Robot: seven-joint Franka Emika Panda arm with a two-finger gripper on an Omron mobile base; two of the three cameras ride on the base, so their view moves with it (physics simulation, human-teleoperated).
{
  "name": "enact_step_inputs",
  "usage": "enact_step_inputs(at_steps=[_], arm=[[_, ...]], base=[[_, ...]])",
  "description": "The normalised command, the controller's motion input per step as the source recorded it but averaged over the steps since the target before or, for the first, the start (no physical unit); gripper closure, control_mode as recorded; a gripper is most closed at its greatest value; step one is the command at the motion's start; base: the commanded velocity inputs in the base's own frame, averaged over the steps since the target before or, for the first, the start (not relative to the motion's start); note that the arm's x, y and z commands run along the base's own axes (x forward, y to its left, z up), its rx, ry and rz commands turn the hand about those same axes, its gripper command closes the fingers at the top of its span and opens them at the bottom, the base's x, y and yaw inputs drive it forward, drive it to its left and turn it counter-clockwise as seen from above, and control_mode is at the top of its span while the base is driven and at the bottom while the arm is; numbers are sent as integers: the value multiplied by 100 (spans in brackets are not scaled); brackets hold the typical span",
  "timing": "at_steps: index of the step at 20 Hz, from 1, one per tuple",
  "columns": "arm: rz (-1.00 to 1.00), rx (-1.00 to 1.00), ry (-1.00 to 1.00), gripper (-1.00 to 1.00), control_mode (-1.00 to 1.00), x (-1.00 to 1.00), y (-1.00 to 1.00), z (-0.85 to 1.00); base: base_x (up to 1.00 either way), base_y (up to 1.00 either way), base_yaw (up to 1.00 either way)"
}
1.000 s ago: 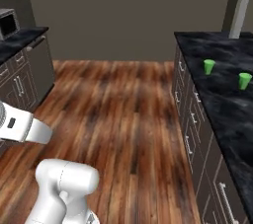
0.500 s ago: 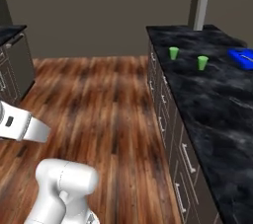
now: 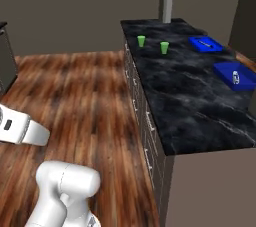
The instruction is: Gather the onion and garlic from the fridge and place them on a tray on the dining counter. Then gather the fishs from the fridge and place them on the other tray.
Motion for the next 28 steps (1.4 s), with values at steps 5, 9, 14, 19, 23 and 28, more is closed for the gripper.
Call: enact_step_inputs(at_steps=[5,9,14,19,23,28], arm=[[0,0,0,100,100,0,0,0],[0,0,0,100,100,0,0,0],[0,0,0,100,100,0,0,0],[0,0,0,100,100,0,0,0],[0,0,0,100,100,0,0,0],[0,0,0,100,100,0,0,0]], base=[[0,-100,-11],[-6,-100,-7],[-35,-100,-4],[-26,-100,-4],[-11,-100,-2],[-3,-100,-2]])
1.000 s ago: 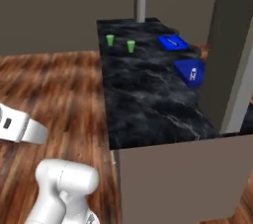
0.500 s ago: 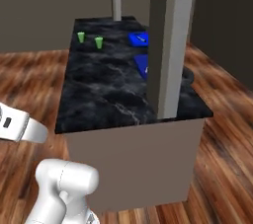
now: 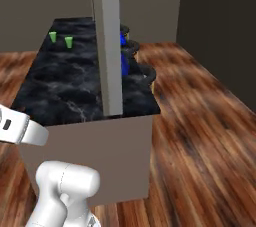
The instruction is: Gather the onion and garlic from the fridge and place them on a tray on the dining counter. Then gather the fishs from the fridge and place them on the other tray.
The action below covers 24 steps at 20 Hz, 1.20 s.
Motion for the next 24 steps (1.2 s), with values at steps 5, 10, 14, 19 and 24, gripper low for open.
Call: enact_step_inputs(at_steps=[5,10,14,19,24], arm=[[0,0,0,100,100,0,0,0],[0,0,0,100,100,0,0,0],[0,0,0,100,100,0,0,0],[0,0,0,100,100,0,0,0],[0,0,0,100,100,0,0,0]], base=[[4,-100,-1],[19,-100,0],[49,-100,1],[61,-100,6],[95,-82,15]])
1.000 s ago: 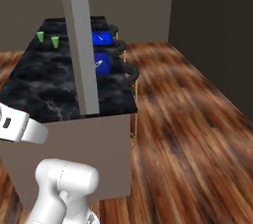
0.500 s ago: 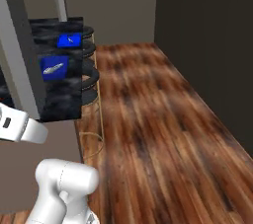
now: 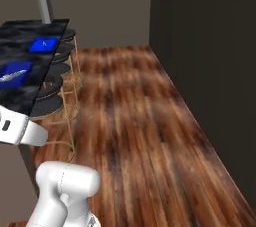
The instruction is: Gather the onion and garlic from the fridge and place them on a tray on the dining counter. Then gather the fishs from the fridge and place them on the other tray.
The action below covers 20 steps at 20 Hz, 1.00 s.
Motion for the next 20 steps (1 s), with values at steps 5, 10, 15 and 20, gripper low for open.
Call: enact_step_inputs(at_steps=[5,10,15,20], arm=[[0,0,0,100,100,0,0,0],[0,0,0,100,100,0,0,0],[0,0,0,100,100,0,0,0],[0,0,0,100,100,0,0,0]], base=[[100,-61,17],[100,-34,10],[100,-36,20],[100,-30,30]])
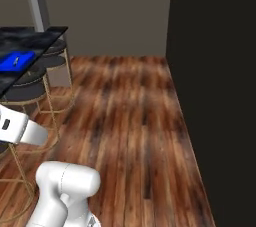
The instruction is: Gather the onion and garlic from the fridge and place them on a tray on the dining counter. Then gather the fishs from the fridge and place them on the other tray.
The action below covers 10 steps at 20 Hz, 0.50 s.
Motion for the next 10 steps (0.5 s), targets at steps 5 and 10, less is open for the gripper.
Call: enact_step_inputs(at_steps=[5,10], arm=[[0,0,0,100,100,0,0,0],[0,0,0,100,100,0,0,0]], base=[[100,-24,34],[100,-16,42]])
